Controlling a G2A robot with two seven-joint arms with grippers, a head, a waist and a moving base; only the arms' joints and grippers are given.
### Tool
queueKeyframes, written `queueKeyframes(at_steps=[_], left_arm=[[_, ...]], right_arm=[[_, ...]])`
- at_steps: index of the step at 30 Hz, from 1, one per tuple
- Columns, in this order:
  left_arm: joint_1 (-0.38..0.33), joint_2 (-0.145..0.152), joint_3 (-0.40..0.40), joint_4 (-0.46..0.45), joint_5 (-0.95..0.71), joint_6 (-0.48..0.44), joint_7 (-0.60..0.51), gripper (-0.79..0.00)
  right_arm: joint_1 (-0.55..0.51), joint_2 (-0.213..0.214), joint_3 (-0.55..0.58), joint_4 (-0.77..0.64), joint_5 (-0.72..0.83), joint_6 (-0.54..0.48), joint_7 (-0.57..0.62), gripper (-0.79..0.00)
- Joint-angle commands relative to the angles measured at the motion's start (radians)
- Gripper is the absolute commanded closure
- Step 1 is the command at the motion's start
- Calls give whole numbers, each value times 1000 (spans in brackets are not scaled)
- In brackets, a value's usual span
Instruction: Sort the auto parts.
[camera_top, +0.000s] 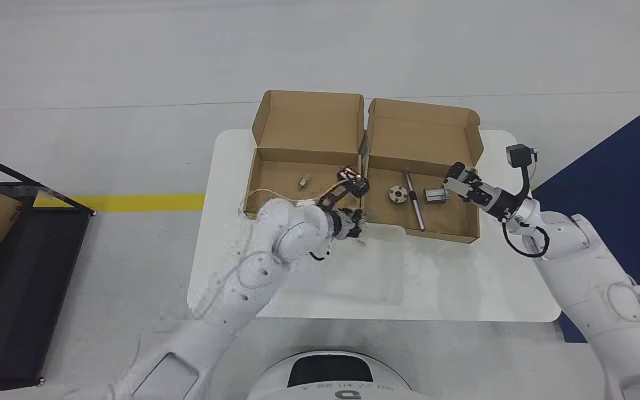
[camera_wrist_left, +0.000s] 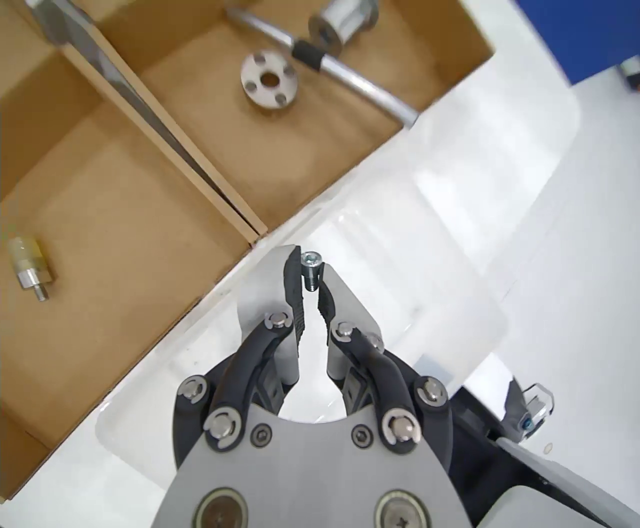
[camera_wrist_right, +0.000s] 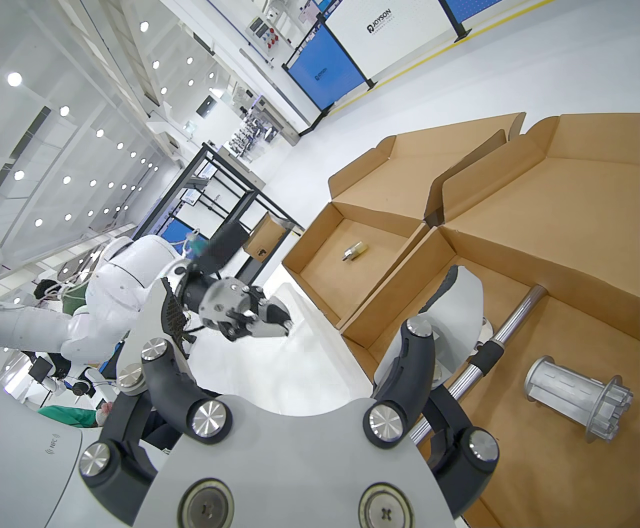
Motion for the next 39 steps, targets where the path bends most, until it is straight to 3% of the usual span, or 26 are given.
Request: queueKeyframes(at_steps=[1, 6, 18, 22, 28, 34, 39], left_arm=[[49, 15, -83, -61, -61, -39, 25, 0], [102, 36, -190, -121, -204, -73, 32, 0], [102, 36, -190, -121, -204, -73, 32, 0], [74, 37, -197, -53, -440, -106, -40, 0], [-54, 46, -318, 125, -1106, -33, -332, 0], [-164, 56, -401, 358, -1586, 126, -597, 0], [-228, 55, -346, 484, -1931, 336, -601, 0]], right_arm=[[0, 0, 0, 0, 0, 0, 0, -785], [0, 0, 0, 0, 0, 0, 0, -785], [0, 0, 0, 0, 0, 0, 0, -785], [0, 0, 0, 0, 0, 0, 0, -785], [0, 0, 0, 0, 0, 0, 0, -785], [0, 0, 0, 0, 0, 0, 0, -785], [0, 0, 0, 0, 0, 0, 0, -785]])
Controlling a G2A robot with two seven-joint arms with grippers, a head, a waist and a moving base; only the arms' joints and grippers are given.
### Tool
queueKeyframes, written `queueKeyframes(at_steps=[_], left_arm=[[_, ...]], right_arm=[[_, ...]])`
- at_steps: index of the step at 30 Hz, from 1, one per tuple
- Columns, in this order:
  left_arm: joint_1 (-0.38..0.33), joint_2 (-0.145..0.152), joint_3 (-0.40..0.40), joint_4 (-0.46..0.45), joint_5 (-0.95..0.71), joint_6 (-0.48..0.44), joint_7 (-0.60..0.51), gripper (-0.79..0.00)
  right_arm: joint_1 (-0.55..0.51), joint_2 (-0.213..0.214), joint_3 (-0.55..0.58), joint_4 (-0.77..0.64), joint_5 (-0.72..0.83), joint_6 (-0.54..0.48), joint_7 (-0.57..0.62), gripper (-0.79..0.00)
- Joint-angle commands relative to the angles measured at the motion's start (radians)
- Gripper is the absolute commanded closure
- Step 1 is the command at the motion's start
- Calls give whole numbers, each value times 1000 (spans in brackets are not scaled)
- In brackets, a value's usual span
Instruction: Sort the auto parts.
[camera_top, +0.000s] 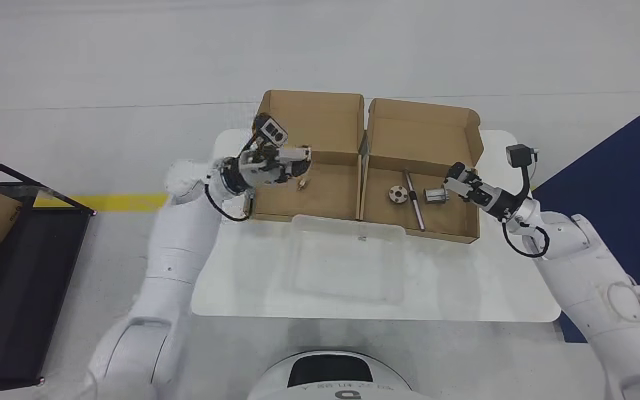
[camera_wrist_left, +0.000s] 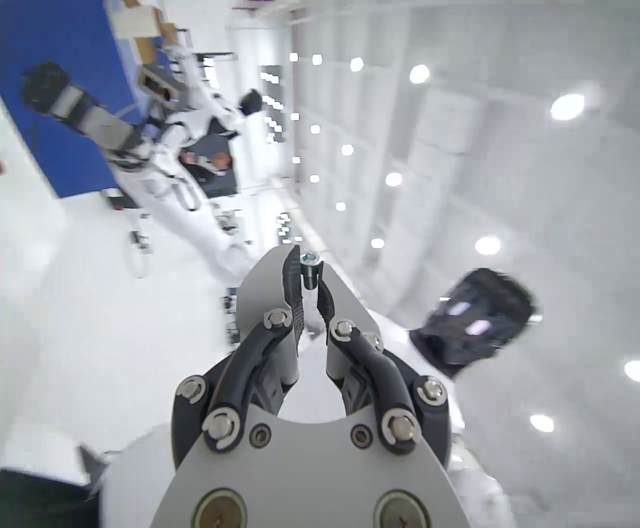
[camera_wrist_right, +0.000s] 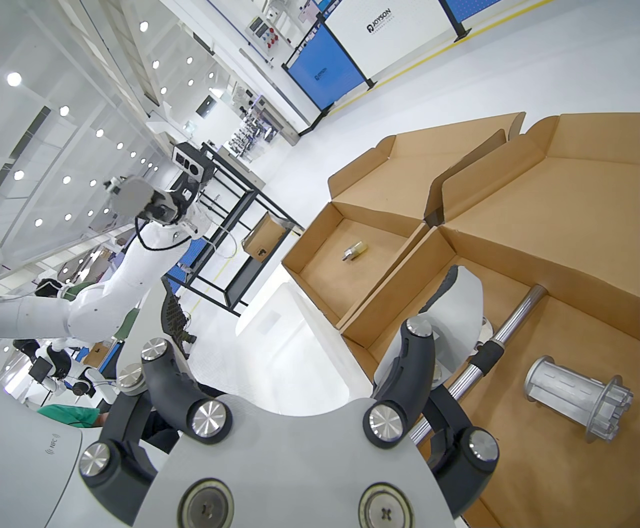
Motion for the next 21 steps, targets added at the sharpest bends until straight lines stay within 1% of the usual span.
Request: queueKeyframes(at_steps=[1, 3, 7, 11, 15, 18, 19, 21], left_arm=[[-18, 2, 34, 34, -124, 69, 1, 0], [-32, 6, 69, 59, -162, 87, 1, 0], [-54, 12, 141, 102, -187, 68, 1, 0], [-81, 23, 183, 124, -184, 31, 1, 0], [-105, 39, 187, 133, -136, -102, 1, 0], [-101, 49, 175, 111, -80, -276, 1, 0], [-94, 51, 166, 98, -61, -334, 12, 0], [-66, 57, 154, 12, 28, -427, 104, 0]], right_arm=[[0, 0, 0, 0, 0, 0, 0, -785], [0, 0, 0, 0, 0, 0, 0, -785], [0, 0, 0, 0, 0, 0, 0, -785], [0, 0, 0, 0, 0, 0, 0, -785], [0, 0, 0, 0, 0, 0, 0, -785], [0, 0, 0, 0, 0, 0, 0, -785], [0, 0, 0, 0, 0, 0, 0, -785], [0, 0, 0, 0, 0, 0, 0, -785]])
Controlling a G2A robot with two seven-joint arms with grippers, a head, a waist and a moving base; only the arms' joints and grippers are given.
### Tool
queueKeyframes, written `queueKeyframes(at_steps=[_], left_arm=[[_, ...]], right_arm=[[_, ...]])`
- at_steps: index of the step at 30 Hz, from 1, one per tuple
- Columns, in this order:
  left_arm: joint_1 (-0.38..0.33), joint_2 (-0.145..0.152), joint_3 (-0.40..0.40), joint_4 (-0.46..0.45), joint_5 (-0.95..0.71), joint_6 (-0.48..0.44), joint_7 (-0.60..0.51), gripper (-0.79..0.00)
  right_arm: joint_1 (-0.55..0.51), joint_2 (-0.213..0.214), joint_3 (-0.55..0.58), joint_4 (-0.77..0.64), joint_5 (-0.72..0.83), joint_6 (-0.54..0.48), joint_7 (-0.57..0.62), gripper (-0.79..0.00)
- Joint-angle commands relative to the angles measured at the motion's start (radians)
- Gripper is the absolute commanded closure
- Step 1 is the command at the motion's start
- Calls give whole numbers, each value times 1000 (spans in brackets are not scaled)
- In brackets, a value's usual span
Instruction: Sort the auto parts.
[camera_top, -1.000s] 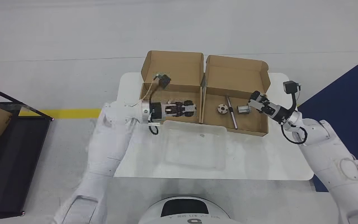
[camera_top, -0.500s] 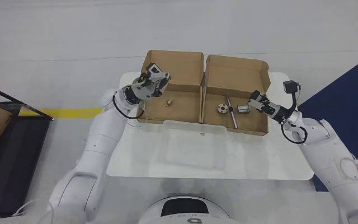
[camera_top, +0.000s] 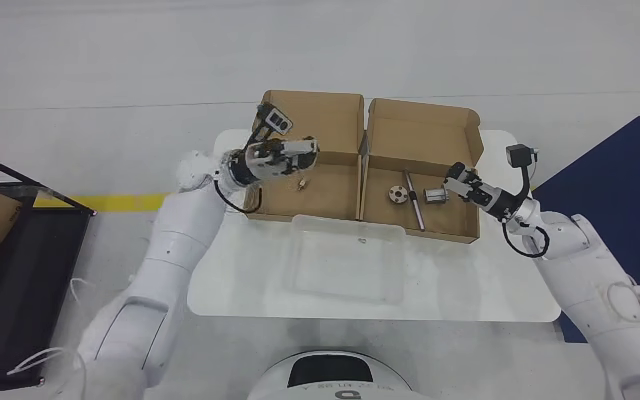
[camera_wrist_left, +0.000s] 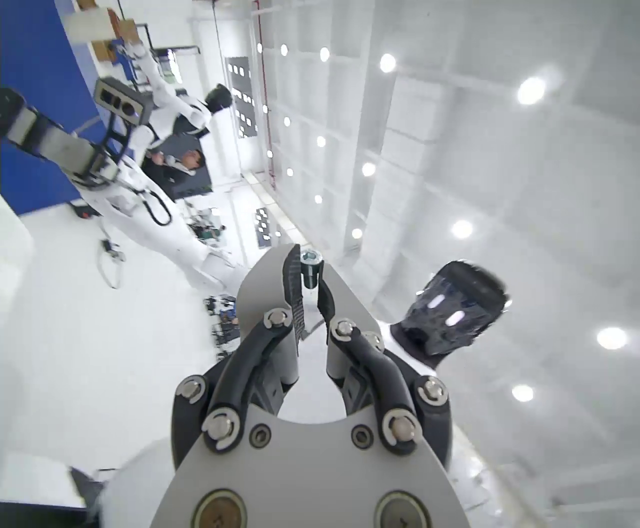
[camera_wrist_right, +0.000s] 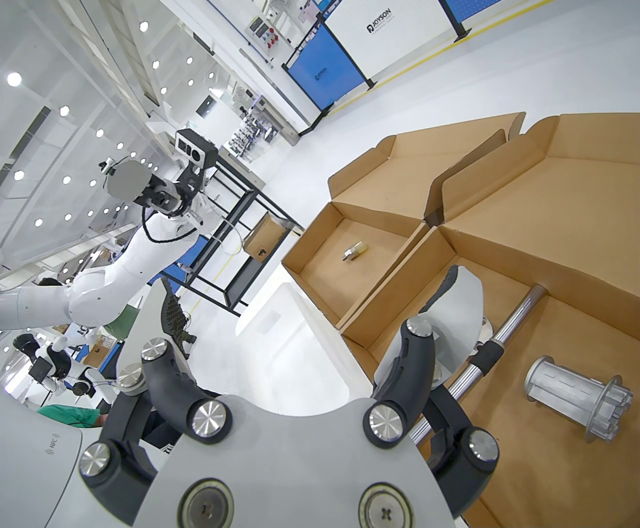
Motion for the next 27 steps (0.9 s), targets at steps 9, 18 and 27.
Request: queueKeyframes(at_steps=[9, 18, 27], left_arm=[[212, 51, -50, -371, 652, -437, 454, 0], [307, 62, -72, -521, 981, -480, 671, 0], [266, 66, -32, -468, 1073, -218, 686, 0]], right_arm=[[0, 0, 0, 0, 0, 0, 0, -785], [0, 0, 0, 0, 0, 0, 0, -785], [0, 0, 0, 0, 0, 0, 0, -785]])
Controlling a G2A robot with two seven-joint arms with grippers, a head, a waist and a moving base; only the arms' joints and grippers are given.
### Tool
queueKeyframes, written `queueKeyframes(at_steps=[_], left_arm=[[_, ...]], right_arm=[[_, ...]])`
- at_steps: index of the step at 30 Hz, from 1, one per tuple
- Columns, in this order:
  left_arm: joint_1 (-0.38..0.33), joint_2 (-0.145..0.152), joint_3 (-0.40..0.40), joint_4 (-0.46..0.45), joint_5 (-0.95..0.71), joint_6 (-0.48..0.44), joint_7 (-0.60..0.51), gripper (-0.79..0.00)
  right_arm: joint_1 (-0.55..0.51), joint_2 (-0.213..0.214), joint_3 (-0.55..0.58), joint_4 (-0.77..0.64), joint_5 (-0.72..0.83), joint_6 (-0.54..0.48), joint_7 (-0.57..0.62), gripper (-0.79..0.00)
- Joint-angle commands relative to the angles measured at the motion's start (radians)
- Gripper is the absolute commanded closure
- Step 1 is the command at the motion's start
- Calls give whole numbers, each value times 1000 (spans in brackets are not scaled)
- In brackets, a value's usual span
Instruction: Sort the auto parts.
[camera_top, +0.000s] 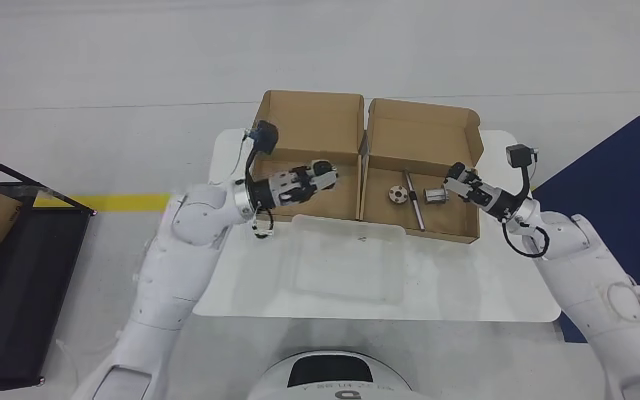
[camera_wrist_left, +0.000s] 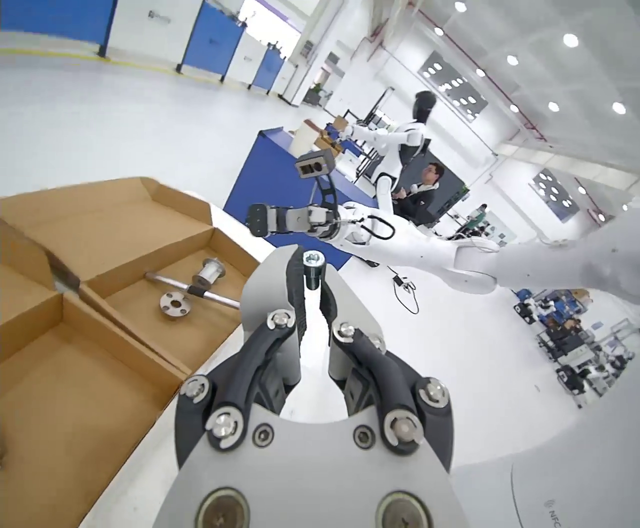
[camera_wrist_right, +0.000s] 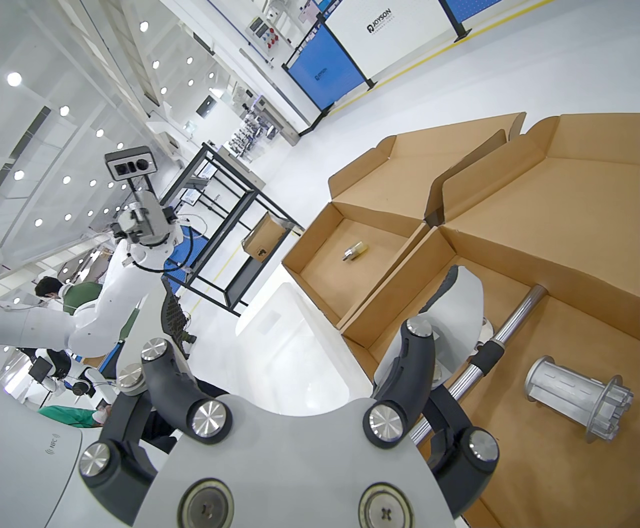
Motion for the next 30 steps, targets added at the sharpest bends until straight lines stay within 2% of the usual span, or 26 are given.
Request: queueKeyframes(at_steps=[1, 4, 10, 11, 13, 14, 15, 16, 17, 19, 21, 22, 26, 30], left_arm=[[-68, -4, 25, 85, 24, 151, -29, 0], [-175, -18, 86, 253, 51, 289, -41, 0], [-373, -65, 212, 606, 6, 432, -74, 0], [-407, -76, 231, 677, -14, 494, -102, 0], [-466, -97, 291, 768, 41, 543, -102, 0], [-491, -109, 326, 818, 68, 600, -134, 0], [-519, -120, 368, 840, 131, 621, -126, -163], [-534, -132, 403, 871, 181, 652, -104, -283], [-543, -144, 427, 896, 195, 678, -107, -369], [-564, -165, 454, 933, 198, 687, -101, -474], [-579, -181, 465, 968, 184, 679, -88, -714], [-586, -187, 469, 982, 178, 671, -81, -785], [-610, -200, 460, 1022, 141, 614, -53, -785], [-622, -191, 421, 1030, 90, 523, -39, -785]], right_arm=[[0, 0, 0, 0, 0, 0, 0, -785], [0, 0, 0, 0, 0, 0, 0, -785], [0, 0, 0, 0, 0, 0, 0, -785], [0, 0, 0, 0, 0, 0, 0, -785], [0, 0, 0, 0, 0, 0, 0, -785], [0, 0, 0, 0, 0, 0, 0, -785], [0, 0, 0, 0, 0, 0, 0, -785], [0, 0, 0, 0, 0, 0, 0, -785], [0, 0, 0, 0, 0, 0, 0, -785], [0, 0, 0, 0, 0, 0, 0, -785], [0, 0, 0, 0, 0, 0, 0, -785], [0, 0, 0, 0, 0, 0, 0, -785], [0, 0, 0, 0, 0, 0, 0, -785], [0, 0, 0, 0, 0, 0, 0, -785]])
